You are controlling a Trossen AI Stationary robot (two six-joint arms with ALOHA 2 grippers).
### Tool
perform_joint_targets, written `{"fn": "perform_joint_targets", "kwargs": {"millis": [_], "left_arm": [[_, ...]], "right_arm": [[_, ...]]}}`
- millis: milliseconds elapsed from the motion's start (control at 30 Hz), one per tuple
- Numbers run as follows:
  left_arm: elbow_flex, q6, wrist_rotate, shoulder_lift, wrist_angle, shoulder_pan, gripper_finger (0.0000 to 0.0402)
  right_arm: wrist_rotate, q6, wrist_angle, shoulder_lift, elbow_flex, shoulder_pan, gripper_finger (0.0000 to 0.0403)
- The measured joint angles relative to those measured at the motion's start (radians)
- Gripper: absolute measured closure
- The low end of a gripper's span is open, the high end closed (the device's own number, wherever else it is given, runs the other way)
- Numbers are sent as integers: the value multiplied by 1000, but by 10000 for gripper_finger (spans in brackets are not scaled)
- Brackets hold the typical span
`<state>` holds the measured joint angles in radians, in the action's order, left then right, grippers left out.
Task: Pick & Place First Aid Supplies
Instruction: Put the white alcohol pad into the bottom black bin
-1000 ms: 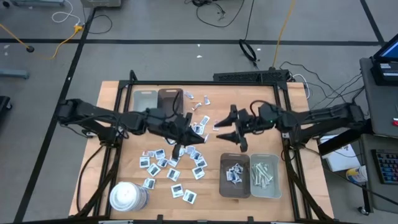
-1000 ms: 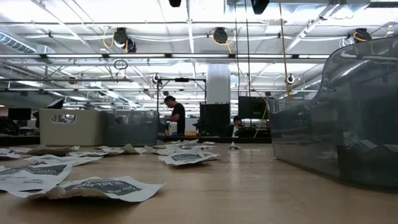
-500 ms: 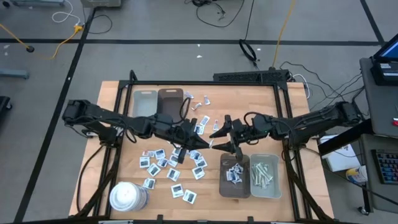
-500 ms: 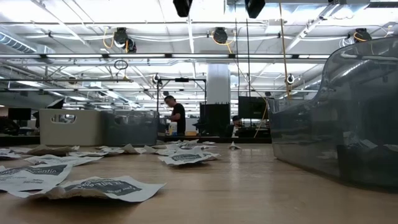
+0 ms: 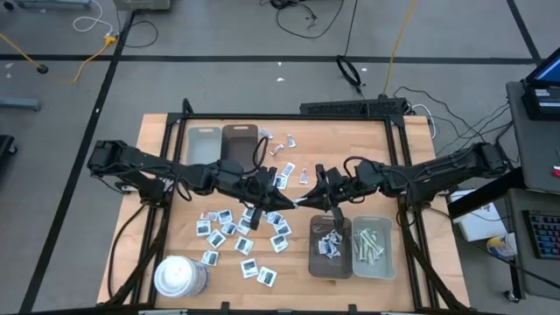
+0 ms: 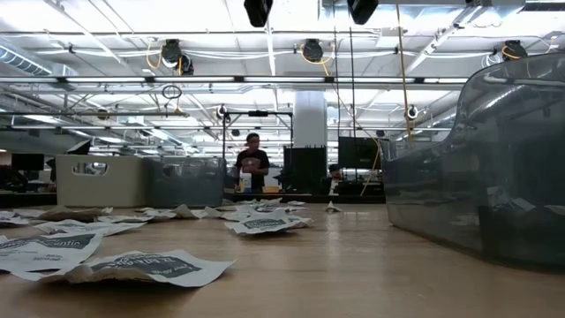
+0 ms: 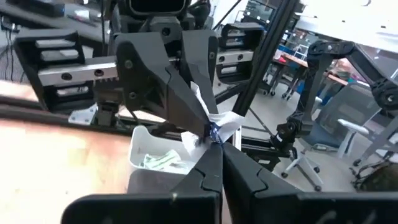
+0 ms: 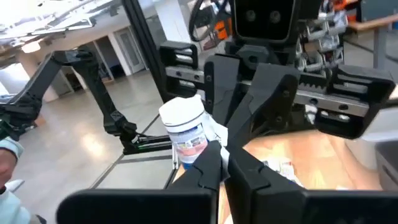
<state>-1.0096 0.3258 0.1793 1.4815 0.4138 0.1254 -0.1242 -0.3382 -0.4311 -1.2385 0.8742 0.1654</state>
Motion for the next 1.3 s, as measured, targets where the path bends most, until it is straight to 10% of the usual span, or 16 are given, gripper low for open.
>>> {"fn": "perform_joint_targets", "kwargs": {"millis": [700,1300], "left_arm": [[0,228,23,-1,-394,-12,209],[0,210,-75,-1,-577,-46,225]], "right_arm": [[-33,-318,745,4,0,91,402],[69,-458,884,-103,1,171,387]]}}
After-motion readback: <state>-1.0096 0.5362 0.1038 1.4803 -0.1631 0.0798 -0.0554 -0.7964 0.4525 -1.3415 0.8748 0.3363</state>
